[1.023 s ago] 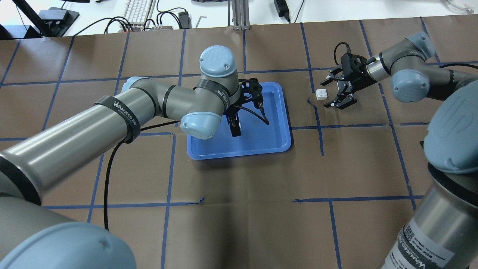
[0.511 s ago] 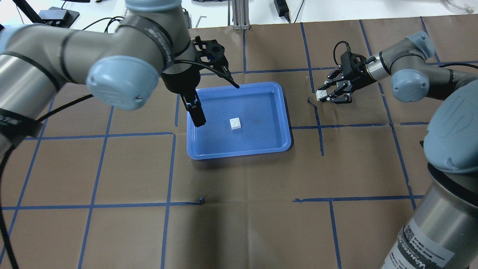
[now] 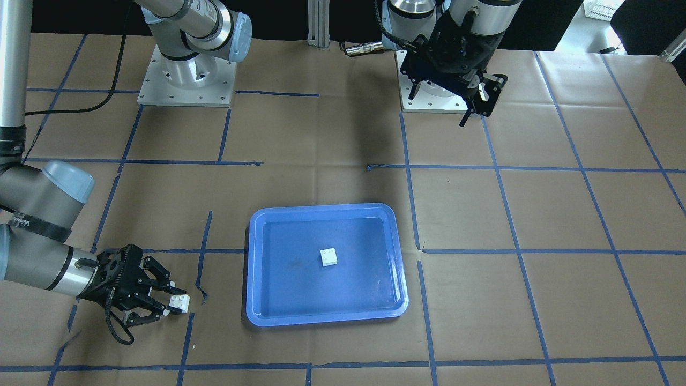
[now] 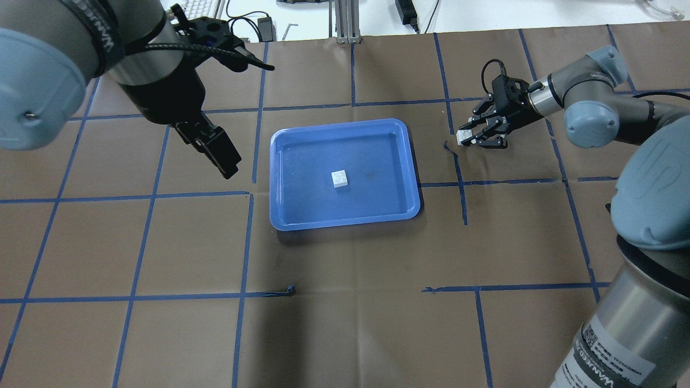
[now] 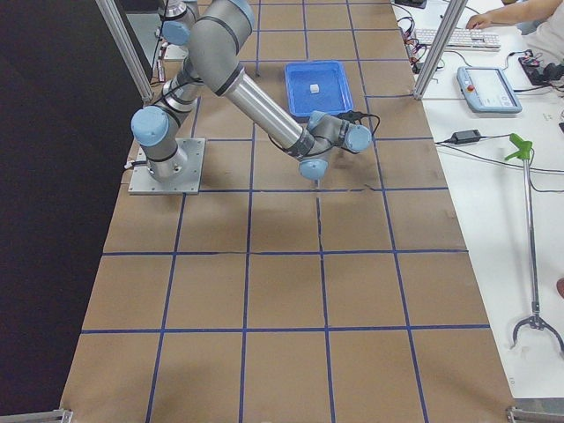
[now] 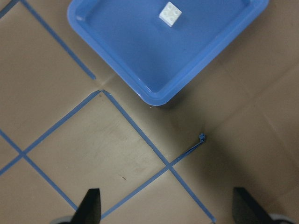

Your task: Assemble white blocks and place on blue tray

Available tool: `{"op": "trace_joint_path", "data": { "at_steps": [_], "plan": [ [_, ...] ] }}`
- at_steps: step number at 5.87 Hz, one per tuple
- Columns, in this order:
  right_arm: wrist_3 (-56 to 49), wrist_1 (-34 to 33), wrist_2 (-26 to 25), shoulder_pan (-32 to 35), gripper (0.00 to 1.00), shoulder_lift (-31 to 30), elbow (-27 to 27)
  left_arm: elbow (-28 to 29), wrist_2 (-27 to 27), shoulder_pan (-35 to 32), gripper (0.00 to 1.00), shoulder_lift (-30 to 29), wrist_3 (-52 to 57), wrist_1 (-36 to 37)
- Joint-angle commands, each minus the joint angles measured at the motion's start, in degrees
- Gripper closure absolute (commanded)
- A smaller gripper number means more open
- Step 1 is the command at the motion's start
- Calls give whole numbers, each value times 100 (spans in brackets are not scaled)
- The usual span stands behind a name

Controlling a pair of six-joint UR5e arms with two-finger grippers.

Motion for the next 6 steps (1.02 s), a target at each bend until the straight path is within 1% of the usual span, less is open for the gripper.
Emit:
{"op": "trace_joint_path", "data": {
  "at_steps": [1,2,3,4,6],
  "plan": [
    [115,18,9,43,80,-286,-41,-173,-2,159,1,104,-2291,165],
    [412,88,1,226,80,-601,-23,-191,-2,194,1,95,-2779,313],
    [920,106,1,568,79,-857,20,-191,6,186,1,87,-2888,350],
    [1421,19,35,1006,79,-929,116,-200,24,194,1,104,-2889,315],
    [2685,-769,36,1667,79,-877,153,-200,15,195,1,122,-2889,350]
  ]
}}
